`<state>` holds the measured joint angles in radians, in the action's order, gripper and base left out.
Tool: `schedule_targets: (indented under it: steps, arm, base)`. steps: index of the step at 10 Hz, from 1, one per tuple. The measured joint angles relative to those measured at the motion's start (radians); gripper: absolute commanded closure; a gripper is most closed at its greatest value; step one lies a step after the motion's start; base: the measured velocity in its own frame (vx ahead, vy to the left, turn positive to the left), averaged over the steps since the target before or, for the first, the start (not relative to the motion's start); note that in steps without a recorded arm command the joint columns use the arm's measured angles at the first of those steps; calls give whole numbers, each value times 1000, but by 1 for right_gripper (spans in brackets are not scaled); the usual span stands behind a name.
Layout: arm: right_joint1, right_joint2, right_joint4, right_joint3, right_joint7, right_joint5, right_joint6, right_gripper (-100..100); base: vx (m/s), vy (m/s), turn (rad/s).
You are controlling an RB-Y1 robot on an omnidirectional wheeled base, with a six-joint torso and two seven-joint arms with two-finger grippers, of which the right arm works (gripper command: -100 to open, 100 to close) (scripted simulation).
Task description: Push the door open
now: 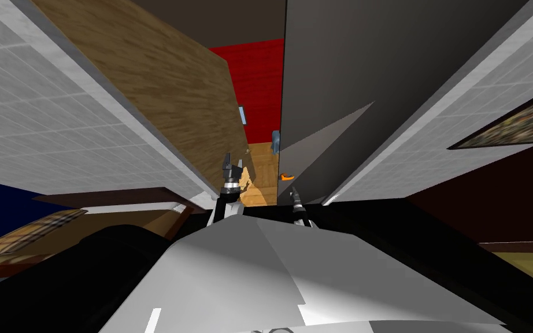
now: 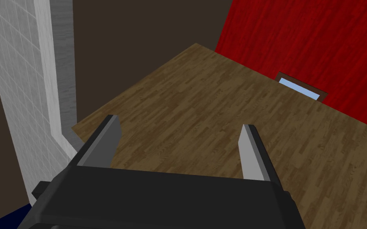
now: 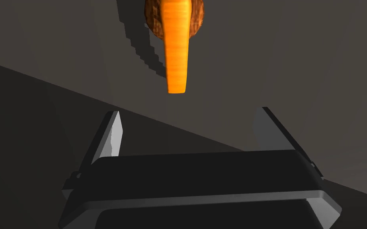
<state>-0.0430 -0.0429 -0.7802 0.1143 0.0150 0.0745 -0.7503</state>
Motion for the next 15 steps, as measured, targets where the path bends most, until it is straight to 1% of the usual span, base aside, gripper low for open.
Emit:
schedule_targets:
  steps: [1, 2, 3, 5, 6, 7, 8, 9, 10, 15]
  arm:
    - [6, 20, -17, 2, 3, 0, 9, -100]
    - [-6, 37, 7, -4, 2, -2, 2, -100]
    - [-12, 48, 21, -7, -1, -4, -7, -100]
    - [-9, 61, 12, -9, -1, -6, -2, -100]
    - [-10, 61, 13, -11, -1, -7, -1, -100]
    - [-12, 54, 16, -13, -2, -8, -2, -100]
    - [-7, 40, 8, -13, -2, -9, 2, -100]
    - [-15, 22, 22, -17, -2, -11, -3, -100]
    - [-17, 20, 24, -17, -2, -11, -5, 100]
    - [-20, 22, 19, -18, -2, -11, -2, 100]
  base:
    - [155, 30, 17]
    - [165, 27, 21]
    - [173, 19, 25]
    - [217, 34, 23]
    - [176, 46, 22]
    - [180, 49, 23]
    - [187, 18, 16]
    - [82, 4, 7]
    - [-11, 2, -5]
    - [-8, -1, 4]
